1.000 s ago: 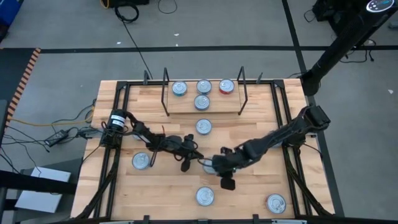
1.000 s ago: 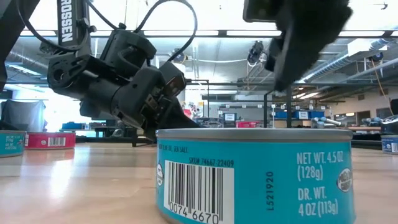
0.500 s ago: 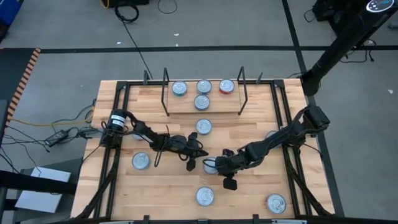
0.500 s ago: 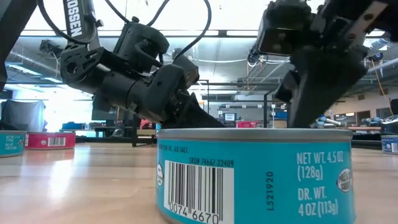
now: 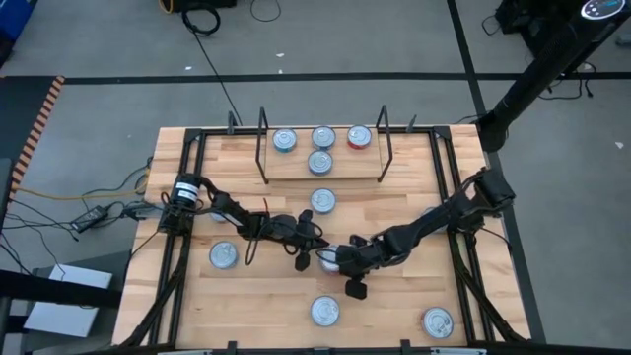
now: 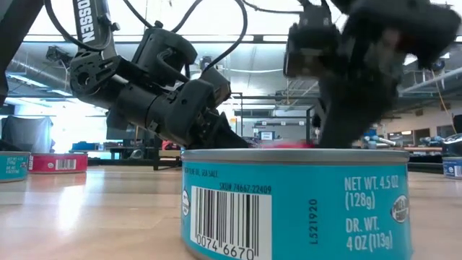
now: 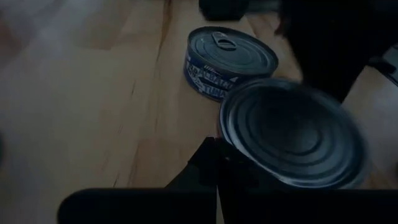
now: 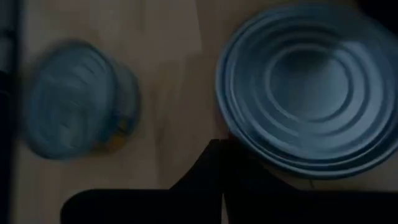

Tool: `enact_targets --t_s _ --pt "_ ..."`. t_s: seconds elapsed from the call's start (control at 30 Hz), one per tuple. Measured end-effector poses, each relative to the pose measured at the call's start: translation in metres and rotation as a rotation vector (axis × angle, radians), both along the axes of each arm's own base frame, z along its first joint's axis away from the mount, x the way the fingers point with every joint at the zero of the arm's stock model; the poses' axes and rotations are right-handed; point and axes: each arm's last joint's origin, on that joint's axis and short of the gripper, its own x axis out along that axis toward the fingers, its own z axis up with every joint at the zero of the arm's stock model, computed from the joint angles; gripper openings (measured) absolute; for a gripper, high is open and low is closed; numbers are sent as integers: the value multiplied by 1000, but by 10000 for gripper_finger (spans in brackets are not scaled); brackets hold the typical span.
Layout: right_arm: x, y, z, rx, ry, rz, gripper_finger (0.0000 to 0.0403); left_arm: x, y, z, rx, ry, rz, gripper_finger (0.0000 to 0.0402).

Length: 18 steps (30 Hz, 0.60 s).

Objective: Stack canned seafood by type on shelf
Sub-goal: Put the center red tuna can on the shelf aligned with the red tuna can

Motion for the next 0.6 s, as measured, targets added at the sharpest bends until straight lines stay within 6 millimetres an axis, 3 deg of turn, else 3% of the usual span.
enact_targets --t_s 0.33,0.6 --pt "3 -29 42 115 -105 -175 6 -2 -1 -5 -9 48 -38 1" --pt "3 -48 41 94 -76 -230 8 -4 -9 -5 -30 62 -145 1"
